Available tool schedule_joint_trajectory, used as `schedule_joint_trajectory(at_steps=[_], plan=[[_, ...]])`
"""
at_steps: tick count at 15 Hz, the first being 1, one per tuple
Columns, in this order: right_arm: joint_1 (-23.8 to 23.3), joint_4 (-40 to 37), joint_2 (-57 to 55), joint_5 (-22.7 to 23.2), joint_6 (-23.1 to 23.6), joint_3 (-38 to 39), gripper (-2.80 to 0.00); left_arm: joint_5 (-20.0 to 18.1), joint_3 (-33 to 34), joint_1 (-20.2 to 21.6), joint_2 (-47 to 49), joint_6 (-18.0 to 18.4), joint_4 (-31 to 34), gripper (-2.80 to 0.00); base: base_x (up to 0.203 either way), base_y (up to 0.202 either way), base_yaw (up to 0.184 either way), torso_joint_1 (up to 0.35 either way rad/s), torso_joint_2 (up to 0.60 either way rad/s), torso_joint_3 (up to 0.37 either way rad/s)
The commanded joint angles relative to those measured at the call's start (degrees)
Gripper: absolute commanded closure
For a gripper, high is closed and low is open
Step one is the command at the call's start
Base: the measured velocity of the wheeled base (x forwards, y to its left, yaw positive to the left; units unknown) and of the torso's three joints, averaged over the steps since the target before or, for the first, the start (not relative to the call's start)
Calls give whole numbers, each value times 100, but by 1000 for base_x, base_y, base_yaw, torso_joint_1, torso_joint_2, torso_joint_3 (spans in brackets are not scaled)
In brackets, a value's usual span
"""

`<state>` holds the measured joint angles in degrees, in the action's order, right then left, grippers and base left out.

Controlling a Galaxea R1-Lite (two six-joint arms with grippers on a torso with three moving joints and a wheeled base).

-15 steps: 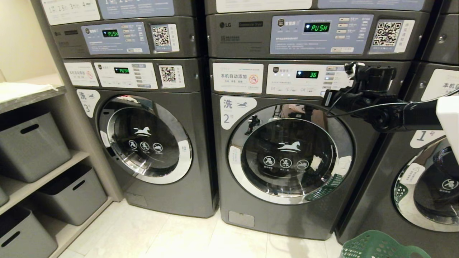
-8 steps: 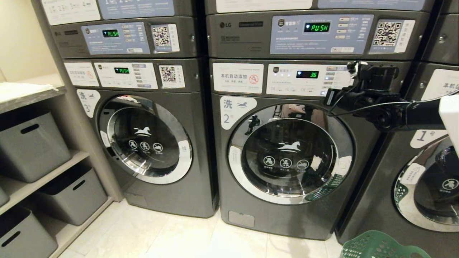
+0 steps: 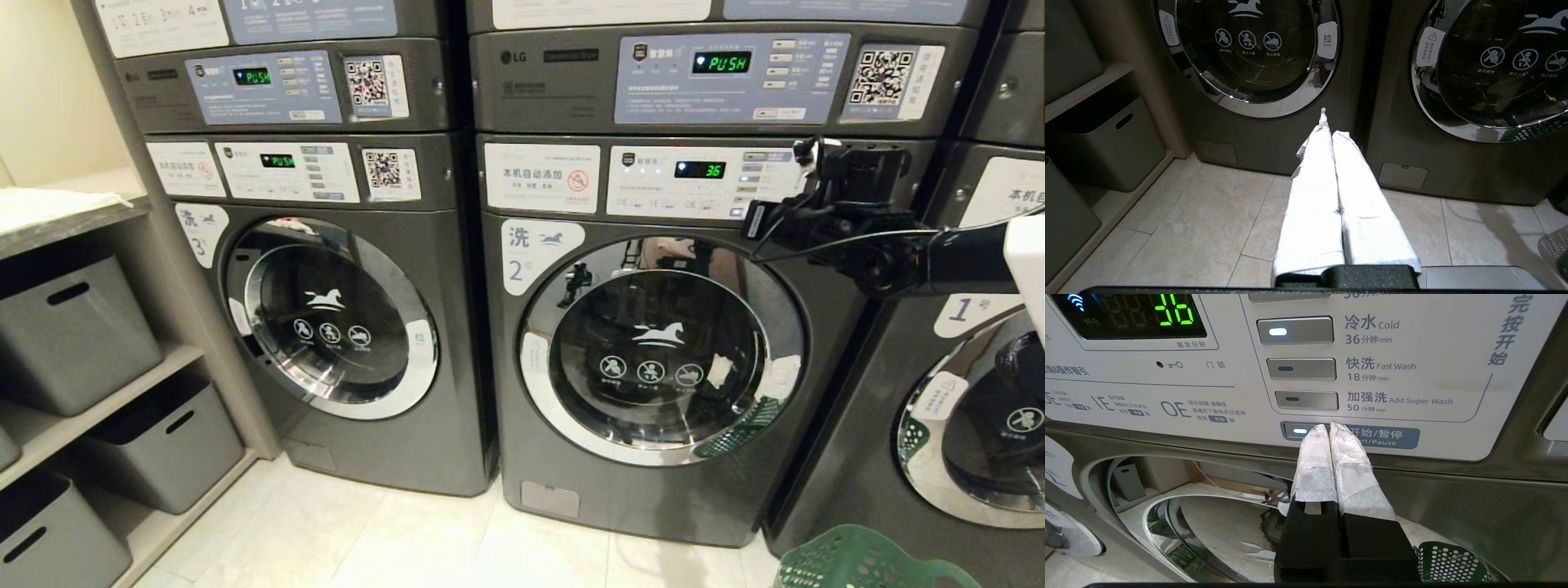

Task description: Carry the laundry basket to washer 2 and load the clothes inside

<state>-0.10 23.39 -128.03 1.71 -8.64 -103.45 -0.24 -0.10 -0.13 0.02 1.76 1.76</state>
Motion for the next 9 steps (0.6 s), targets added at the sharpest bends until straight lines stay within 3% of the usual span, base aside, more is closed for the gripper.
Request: schedule_joint_trajectory(at_steps=[1, 4, 9], plan=[[10, 34, 32, -4, -6, 27, 0, -2, 1, 4, -20, 0, 0, 0, 0, 0, 0, 0, 0, 0], [39, 38, 99, 52, -14, 63, 0, -2, 1, -4, -20, 0, 0, 0, 0, 0, 0, 0, 0, 0], [111, 372, 625, 70, -27, 1340, 0, -2, 1, -1, -20, 0, 0, 0, 0, 0, 0, 0, 0, 0]])
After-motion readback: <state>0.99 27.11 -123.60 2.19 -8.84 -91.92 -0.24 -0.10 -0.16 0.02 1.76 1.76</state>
